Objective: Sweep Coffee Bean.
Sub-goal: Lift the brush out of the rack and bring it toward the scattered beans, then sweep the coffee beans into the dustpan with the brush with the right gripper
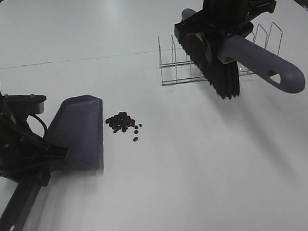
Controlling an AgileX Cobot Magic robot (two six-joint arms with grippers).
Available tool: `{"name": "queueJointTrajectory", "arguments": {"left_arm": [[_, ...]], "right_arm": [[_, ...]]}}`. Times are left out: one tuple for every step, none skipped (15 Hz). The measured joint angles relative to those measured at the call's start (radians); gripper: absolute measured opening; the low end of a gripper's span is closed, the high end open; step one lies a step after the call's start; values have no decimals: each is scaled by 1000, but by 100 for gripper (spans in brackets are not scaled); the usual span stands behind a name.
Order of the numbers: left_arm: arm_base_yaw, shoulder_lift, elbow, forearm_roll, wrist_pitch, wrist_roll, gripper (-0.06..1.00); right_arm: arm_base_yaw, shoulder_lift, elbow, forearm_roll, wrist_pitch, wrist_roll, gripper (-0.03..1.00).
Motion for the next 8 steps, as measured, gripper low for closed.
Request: {"name": "queueJointTrajectory", "arguments": {"left_arm": [[-2,16,0,-1,-8,-18,34],[-2,32,0,-1,-8,-28,34],[-2,39,0,-4,-8,-31,34],[-2,54,0,-9,-6,-33,34],[-2,62,0,-13,-6,-34,34],[-2,67,0,-13,-6,-36,34],[-2,81,-1,-14,-6,-45,34],[-2,85,-3,-14,-4,-46,34]], "right_arm": [[32,1,0,-17,0,6,29],[62,9,0,-33,2,13,29],[77,13,0,-41,2,17,29],[114,37,0,-59,3,24,29],[134,57,0,-76,3,31,29],[142,70,0,-80,3,36,29],[165,112,0,-94,3,51,29],[177,131,0,-98,3,59,29]]}}
